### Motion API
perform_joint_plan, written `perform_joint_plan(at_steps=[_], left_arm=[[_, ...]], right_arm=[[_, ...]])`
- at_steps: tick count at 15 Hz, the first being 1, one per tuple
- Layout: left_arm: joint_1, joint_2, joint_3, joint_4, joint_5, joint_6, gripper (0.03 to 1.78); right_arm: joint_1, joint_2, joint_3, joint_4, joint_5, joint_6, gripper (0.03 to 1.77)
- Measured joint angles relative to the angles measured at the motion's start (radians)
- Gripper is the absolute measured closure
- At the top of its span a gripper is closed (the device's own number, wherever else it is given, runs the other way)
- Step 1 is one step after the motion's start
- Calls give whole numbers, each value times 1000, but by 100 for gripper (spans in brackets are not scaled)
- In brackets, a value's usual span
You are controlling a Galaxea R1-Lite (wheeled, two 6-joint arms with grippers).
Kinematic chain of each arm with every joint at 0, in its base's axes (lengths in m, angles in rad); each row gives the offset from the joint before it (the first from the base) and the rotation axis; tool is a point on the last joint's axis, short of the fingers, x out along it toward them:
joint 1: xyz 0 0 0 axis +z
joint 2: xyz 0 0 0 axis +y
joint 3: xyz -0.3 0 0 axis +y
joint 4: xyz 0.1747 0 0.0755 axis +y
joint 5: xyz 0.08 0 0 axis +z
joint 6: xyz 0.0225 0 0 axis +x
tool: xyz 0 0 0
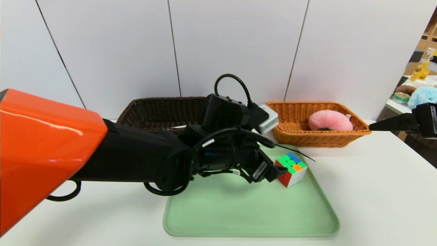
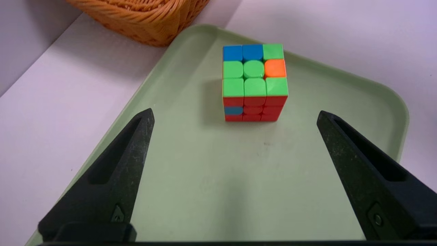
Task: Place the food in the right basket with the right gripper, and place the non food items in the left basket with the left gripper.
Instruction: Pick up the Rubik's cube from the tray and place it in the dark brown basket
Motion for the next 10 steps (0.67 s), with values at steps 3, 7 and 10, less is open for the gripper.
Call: perform_joint_plan(at_steps=[3,7,10], left_arm=[[-27,54,0,-99,1,-5,12],[-55,103,0,-124,3,-8,12],[-58,134,-1,-173,4,-3,12]], right_arm=[[-3,-1,13,0,-3,-1,11],[-14,-1,20,0,-5,-4,11],[-15,-4,21,1,-4,-4,11]])
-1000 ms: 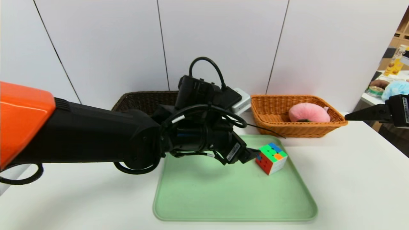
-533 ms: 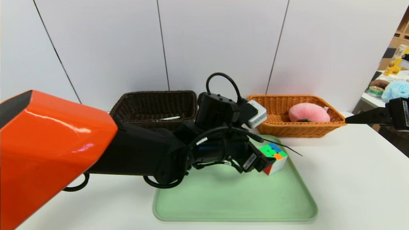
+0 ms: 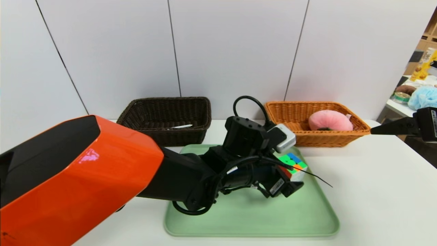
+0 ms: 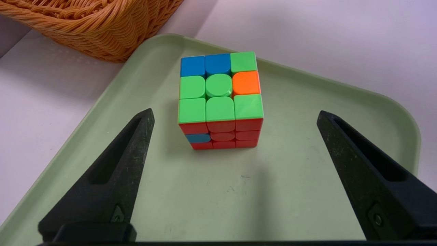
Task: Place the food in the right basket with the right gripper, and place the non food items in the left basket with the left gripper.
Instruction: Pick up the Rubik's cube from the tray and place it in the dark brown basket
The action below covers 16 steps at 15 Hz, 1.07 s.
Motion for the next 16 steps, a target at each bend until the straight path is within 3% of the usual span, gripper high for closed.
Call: perform_joint_plan(at_steps=[16], left_arm=[[0,179,-161,-5,3,-1,12]], right_arm=[[0,-26,-2,27,-1,-5,11]])
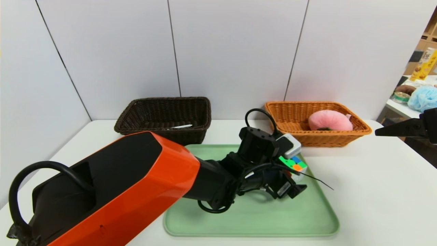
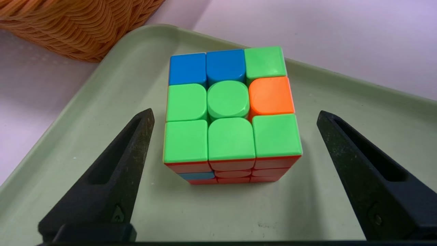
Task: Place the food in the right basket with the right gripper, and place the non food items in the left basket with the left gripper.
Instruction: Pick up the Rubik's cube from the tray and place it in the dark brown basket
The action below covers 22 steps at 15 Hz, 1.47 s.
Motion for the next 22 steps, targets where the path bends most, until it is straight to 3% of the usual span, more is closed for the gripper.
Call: perform_joint_plan(at_steps=[4,9,13,17,22], left_arm=[[0,11,-10,3,1,0,12],[0,14,-13,-1,1,0,82],[0,14,-13,-1,6,0,85],[10,-22,2,0,51,-7,85],[99,-166,53,27,53,-7,86]], right_arm=[[0,-4,0,0,0,0,11],[0,-7,0,0,0,0,11],[0,-11,1,-1,0,0,10],[0,-13,2,0,0,0,10],[1,-16,2,0,5,0,10]])
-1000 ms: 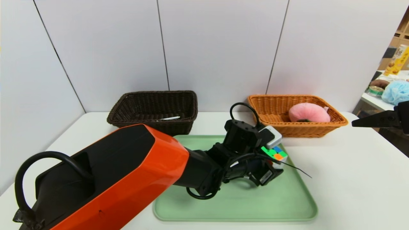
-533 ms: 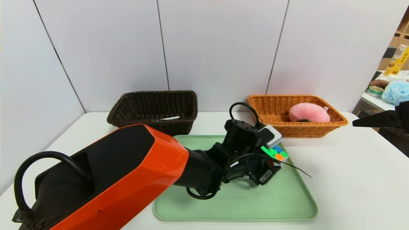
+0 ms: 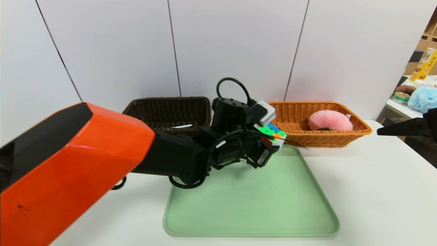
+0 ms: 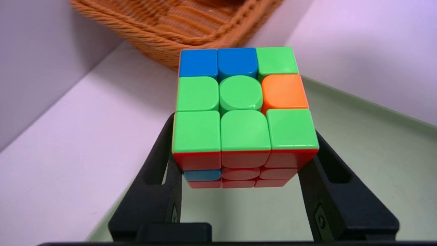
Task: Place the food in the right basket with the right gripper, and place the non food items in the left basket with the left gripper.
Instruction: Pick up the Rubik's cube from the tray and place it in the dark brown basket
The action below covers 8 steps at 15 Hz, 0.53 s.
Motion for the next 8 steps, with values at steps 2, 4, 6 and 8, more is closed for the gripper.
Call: perform_joint_plan(at_steps=[2,4,6,8], left_arm=[[52,-77,21,43,0,1,86],[114,-156,30,97,-1,0,86],[183,-225,24,152,-2,-1,86],[254,-271,9,219,-5,-1,86]], right_arm=[[1,-2,0,0,0,0,10],[3,-3,3,0,2,0,10],[5,-4,9,0,3,0,10],[9,-4,14,-2,3,-1,10]])
